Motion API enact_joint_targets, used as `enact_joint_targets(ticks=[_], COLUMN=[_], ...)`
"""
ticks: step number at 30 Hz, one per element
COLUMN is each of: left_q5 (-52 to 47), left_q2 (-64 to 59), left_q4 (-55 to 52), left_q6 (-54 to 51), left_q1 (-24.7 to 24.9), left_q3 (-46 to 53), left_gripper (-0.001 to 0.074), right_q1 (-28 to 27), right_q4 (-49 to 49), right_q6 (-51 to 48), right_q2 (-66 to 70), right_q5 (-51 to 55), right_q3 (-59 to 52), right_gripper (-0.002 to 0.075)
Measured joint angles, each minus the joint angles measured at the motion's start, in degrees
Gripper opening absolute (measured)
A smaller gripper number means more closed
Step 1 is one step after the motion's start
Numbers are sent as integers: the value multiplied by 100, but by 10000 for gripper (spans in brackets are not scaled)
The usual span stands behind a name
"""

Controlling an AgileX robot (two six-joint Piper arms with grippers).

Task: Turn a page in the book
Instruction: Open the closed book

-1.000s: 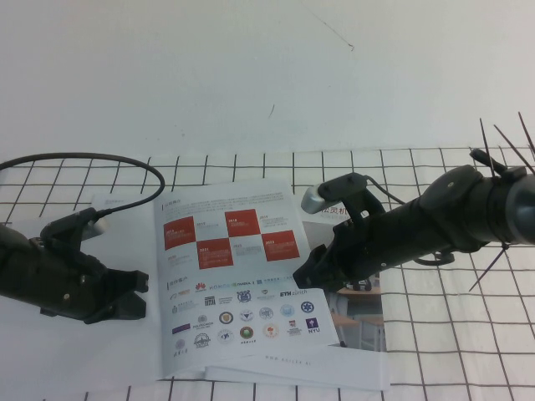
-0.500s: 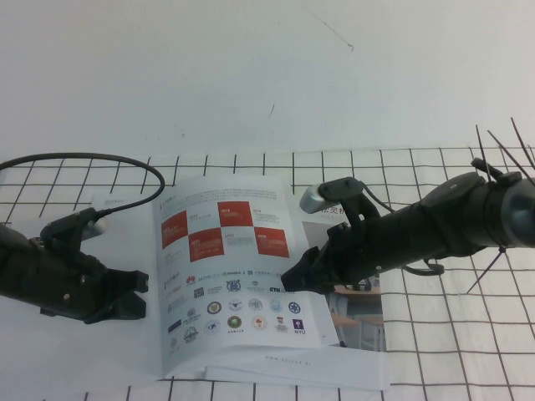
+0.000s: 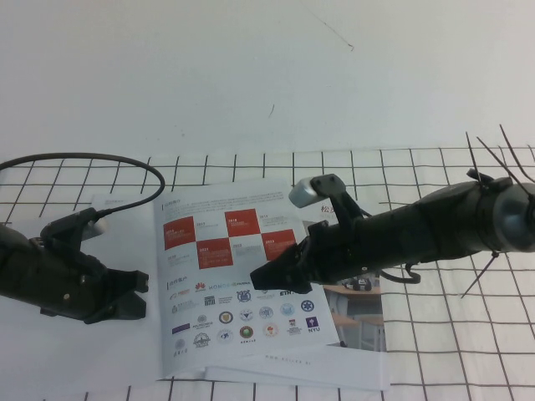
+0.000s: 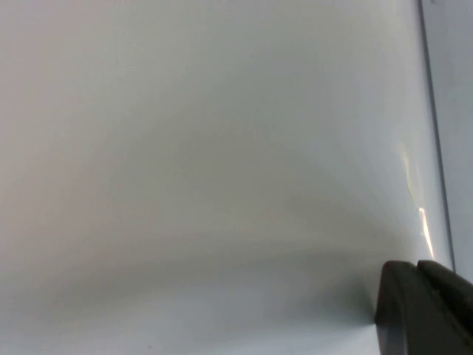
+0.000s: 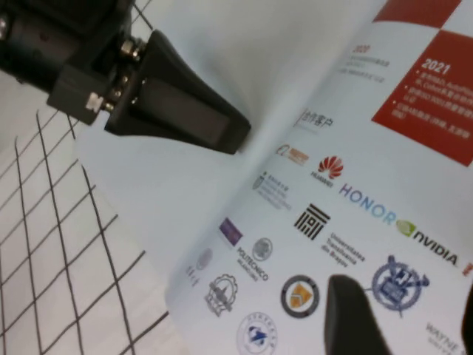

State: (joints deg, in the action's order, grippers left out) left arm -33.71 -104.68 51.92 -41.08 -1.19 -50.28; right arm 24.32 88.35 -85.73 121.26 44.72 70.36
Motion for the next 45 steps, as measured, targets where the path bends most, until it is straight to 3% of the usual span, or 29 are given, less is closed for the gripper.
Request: enact_joint_targets(ticks=[4,10,14,45], left_q5=[0,0,0,0], left_q2=[0,0,0,0], left_q4=[0,-22,-22,35], left_q6=[0,0,0,0], left_q1=[0,0,0,0], left_q3=[0,0,0,0], left_gripper=[-3,-3,-3,-4], right_q1=[-13,-155,-165,-155], right_q4=[-411,-2144,-2603,-2241], right_q6=[126,1426,1898,1869], right_q2=[-59,-544,-586,-87], right_q5=[-388,-1182,-1175,-1225], right_q3=[0,25,93,237], right_gripper=[325,369,382,386])
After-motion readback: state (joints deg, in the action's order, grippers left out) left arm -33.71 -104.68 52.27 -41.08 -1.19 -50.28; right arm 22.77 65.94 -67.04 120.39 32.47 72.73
